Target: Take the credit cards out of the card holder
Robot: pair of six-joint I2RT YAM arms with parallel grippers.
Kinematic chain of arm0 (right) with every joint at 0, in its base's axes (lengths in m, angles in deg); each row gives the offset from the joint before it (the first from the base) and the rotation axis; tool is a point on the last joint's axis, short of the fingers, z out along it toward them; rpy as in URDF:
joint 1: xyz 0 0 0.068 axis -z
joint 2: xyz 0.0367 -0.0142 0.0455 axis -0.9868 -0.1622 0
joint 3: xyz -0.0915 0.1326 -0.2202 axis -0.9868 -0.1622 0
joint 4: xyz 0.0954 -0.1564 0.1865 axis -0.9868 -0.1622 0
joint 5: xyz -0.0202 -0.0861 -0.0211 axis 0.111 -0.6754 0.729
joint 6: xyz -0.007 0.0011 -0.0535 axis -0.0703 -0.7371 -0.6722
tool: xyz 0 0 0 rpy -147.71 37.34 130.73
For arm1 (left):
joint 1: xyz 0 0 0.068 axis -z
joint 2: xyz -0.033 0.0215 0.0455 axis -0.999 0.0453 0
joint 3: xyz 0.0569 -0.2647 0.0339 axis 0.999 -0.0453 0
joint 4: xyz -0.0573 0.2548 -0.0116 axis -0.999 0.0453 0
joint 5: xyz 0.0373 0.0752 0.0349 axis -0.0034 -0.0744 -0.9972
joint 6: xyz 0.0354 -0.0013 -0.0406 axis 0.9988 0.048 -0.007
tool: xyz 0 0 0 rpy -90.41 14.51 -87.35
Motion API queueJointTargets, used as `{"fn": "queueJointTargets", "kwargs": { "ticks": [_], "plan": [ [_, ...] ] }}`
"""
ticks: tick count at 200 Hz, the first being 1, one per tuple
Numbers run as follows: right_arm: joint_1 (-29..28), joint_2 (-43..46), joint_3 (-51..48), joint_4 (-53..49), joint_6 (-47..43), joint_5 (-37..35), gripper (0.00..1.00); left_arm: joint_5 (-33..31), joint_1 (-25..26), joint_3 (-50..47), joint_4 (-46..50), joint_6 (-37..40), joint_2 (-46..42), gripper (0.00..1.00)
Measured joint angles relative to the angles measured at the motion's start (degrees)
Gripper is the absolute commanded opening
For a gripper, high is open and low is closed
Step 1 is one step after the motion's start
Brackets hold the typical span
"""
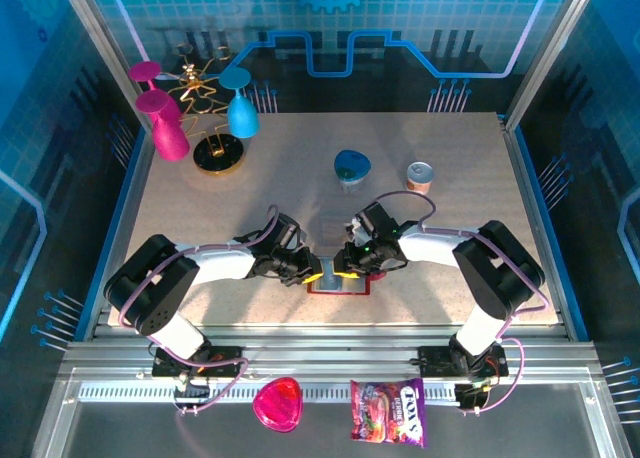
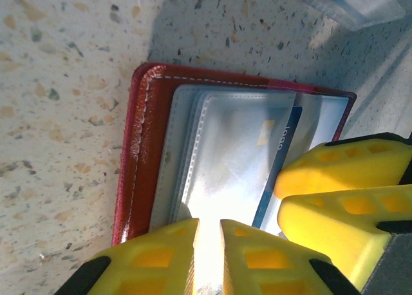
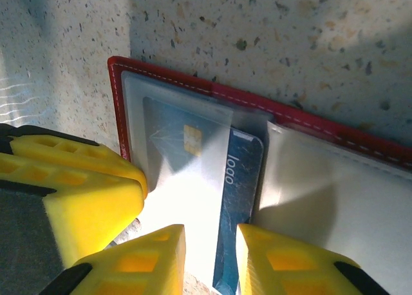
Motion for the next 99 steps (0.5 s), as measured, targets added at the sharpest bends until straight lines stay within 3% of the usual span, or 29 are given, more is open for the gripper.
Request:
{"fn": "queueJointTargets", "kwargs": {
  "ticks": [99],
  "plan": [
    [0.00,1.73,0.00,-0.81,0.02,-0.66,0.27,-0.04,0.00,2.14,2.71,0.52,-0.07,0.14]
  ]
}}
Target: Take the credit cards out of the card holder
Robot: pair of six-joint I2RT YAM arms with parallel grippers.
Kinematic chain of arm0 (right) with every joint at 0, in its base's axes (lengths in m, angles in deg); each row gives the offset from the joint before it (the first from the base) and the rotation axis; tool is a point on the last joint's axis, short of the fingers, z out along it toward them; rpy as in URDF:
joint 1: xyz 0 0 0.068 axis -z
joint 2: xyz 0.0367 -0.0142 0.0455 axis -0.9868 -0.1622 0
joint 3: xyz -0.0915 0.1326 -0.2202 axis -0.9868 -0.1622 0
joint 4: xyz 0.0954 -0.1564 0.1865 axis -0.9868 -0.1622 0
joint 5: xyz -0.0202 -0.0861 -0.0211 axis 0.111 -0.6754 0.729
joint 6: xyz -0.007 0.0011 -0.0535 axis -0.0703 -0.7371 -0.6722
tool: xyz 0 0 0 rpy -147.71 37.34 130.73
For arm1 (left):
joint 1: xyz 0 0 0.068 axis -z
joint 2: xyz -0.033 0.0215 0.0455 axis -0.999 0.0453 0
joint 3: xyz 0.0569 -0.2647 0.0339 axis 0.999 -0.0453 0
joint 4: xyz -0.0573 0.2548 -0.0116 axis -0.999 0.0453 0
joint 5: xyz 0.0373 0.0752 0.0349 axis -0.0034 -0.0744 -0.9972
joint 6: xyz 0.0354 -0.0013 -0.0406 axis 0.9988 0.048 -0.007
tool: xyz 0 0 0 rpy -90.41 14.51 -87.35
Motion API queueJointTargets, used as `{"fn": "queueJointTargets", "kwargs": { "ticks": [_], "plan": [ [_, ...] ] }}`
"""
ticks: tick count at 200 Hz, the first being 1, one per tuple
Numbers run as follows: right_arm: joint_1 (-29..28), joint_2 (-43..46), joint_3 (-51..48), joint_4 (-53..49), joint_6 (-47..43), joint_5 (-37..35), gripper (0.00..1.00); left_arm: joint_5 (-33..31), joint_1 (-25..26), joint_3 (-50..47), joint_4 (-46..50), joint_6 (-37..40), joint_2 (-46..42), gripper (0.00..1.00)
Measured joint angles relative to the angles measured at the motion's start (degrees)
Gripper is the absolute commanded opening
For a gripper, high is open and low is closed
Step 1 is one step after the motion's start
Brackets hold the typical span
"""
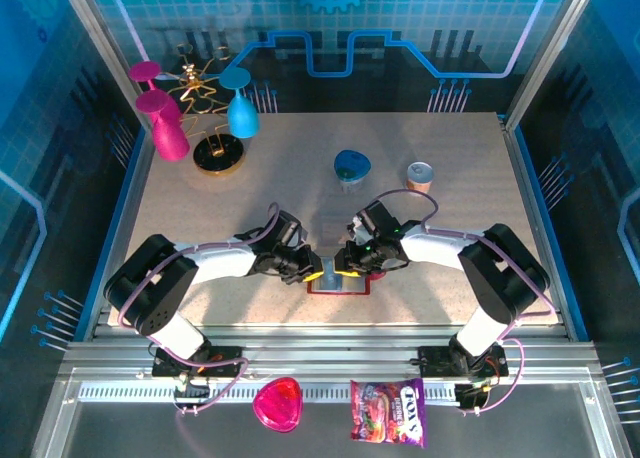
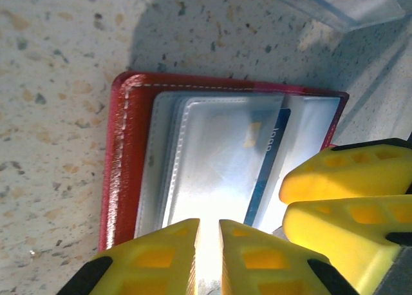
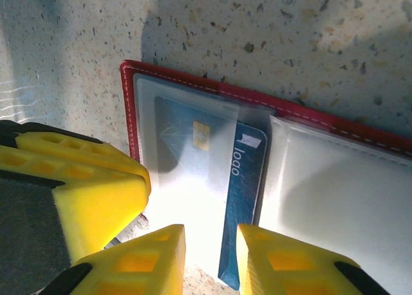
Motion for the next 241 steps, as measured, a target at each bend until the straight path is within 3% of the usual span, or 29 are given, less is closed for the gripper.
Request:
{"fn": "queueJointTargets", "kwargs": {
  "ticks": [60,241],
  "plan": [
    [0.00,-0.50,0.00,3.13,0.90,2.21,0.27,-0.22,0.00,1.31,2.01,1.46,0.00,0.09],
    [0.00,-2.45,0.00,2.91,0.76,1.73,0.27,-0.66,0.00,1.20,3.34,2.67,0.83,0.09]
  ]
}}
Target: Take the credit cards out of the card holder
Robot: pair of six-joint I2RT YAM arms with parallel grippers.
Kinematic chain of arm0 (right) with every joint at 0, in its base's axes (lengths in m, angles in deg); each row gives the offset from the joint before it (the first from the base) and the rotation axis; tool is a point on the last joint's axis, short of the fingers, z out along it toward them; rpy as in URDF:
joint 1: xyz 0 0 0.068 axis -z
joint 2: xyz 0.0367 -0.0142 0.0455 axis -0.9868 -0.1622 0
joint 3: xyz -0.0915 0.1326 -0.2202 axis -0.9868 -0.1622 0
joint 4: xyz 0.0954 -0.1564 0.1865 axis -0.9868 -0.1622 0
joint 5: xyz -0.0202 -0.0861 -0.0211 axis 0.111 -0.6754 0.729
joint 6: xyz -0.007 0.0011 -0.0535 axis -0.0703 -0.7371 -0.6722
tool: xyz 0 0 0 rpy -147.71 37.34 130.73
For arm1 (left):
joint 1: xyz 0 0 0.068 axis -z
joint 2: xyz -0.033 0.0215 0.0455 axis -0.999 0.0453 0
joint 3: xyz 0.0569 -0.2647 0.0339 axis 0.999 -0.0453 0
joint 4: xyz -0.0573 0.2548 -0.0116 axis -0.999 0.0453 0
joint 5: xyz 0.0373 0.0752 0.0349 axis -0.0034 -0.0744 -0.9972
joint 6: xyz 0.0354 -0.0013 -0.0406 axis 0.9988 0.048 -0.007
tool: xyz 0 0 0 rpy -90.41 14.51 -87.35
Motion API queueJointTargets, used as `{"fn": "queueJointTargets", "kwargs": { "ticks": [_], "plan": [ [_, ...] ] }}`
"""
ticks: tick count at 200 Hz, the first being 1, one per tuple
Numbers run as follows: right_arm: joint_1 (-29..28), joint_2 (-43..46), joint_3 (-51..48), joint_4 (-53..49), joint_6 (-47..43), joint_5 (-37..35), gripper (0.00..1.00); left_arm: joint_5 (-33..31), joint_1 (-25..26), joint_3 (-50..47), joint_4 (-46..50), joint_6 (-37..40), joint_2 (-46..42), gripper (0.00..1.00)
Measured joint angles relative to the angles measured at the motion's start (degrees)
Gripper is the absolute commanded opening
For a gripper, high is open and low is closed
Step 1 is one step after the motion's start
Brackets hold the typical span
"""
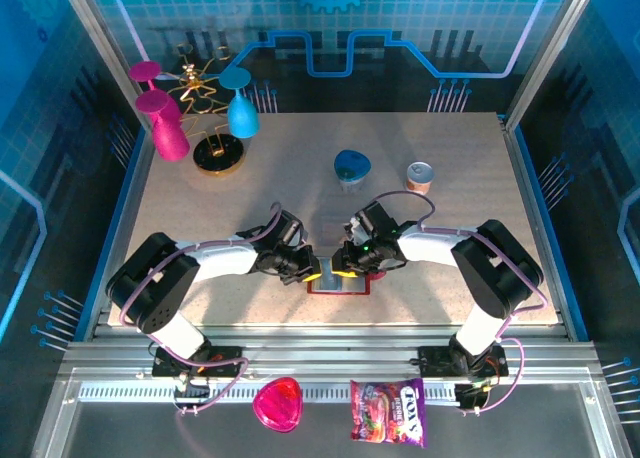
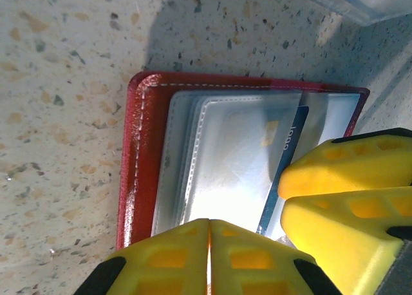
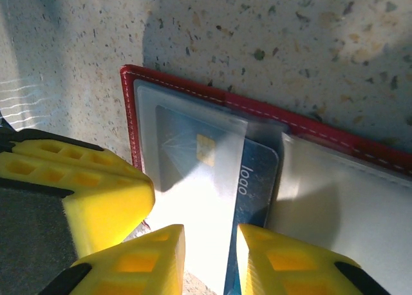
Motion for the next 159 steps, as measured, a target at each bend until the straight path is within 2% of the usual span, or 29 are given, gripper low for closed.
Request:
{"fn": "queueJointTargets", "kwargs": {
  "ticks": [159],
  "plan": [
    [0.02,0.02,0.00,-1.51,-1.25,-0.92,0.27,0.00,0.00,-0.07,0.04,0.00,0.00,0.08]
  ]
}}
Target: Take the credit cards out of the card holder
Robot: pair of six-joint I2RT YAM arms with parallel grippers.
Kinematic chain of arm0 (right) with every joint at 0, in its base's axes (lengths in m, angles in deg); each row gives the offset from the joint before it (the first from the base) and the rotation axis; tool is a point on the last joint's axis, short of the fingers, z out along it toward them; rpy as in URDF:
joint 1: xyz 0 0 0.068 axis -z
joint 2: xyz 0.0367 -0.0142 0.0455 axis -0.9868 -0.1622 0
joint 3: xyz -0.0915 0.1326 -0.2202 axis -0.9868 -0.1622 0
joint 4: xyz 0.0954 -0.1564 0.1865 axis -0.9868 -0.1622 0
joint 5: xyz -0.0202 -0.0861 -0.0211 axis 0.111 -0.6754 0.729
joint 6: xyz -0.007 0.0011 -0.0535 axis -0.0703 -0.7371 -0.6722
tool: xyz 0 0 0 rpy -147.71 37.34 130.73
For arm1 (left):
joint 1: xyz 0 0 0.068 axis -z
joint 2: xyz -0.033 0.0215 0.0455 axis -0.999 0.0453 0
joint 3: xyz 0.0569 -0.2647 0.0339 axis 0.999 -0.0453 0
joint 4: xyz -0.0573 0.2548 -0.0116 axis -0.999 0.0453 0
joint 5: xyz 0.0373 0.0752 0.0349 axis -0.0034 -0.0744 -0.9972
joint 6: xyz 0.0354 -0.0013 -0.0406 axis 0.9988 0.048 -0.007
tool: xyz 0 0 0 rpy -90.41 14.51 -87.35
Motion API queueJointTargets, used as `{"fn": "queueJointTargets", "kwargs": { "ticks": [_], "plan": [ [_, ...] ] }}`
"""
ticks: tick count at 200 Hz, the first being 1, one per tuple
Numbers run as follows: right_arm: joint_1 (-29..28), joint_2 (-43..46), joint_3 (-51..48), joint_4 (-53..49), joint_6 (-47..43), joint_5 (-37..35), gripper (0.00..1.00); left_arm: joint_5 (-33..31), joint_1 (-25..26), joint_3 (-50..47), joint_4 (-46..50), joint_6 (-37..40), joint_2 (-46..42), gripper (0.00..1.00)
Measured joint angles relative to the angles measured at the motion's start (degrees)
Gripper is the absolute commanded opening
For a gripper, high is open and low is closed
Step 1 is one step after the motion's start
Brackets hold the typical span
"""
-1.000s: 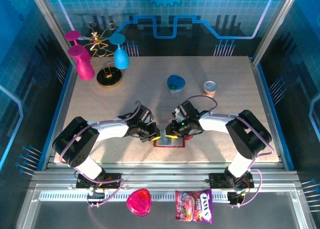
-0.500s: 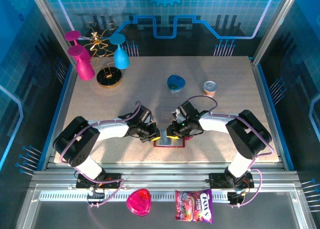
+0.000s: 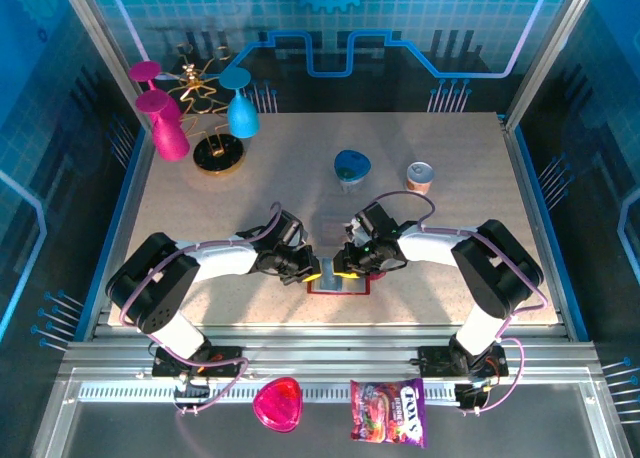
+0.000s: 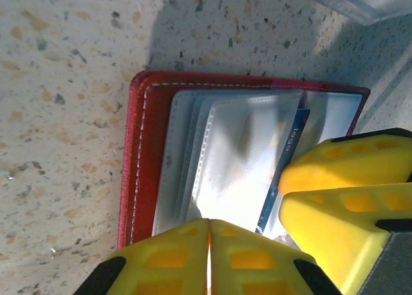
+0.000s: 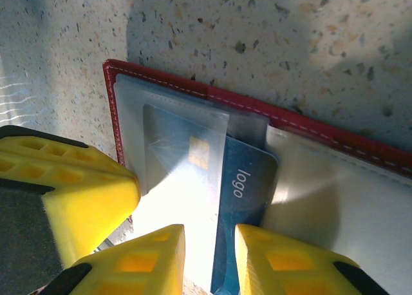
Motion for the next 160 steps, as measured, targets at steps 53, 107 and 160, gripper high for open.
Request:
{"fn": "queueJointTargets", "kwargs": {
  "ticks": [53,107,160],
  "plan": [
    [0.02,0.00,0.02,-0.04,-0.20,-0.09,0.27,0.00,0.00,0.00,0.33,0.02,0.00,0.08],
    [0.09,0.00,0.02,-0.31,-0.44,-0.17,0.27,0.00,0.00,0.02,0.44,0.02,0.00,0.08],
    [0.15,0.04,0.02,-0.42,-0.63,-0.17,0.27,0.00,0.00,0.02,0.63,0.04,0.00,0.08]
  ]
}}
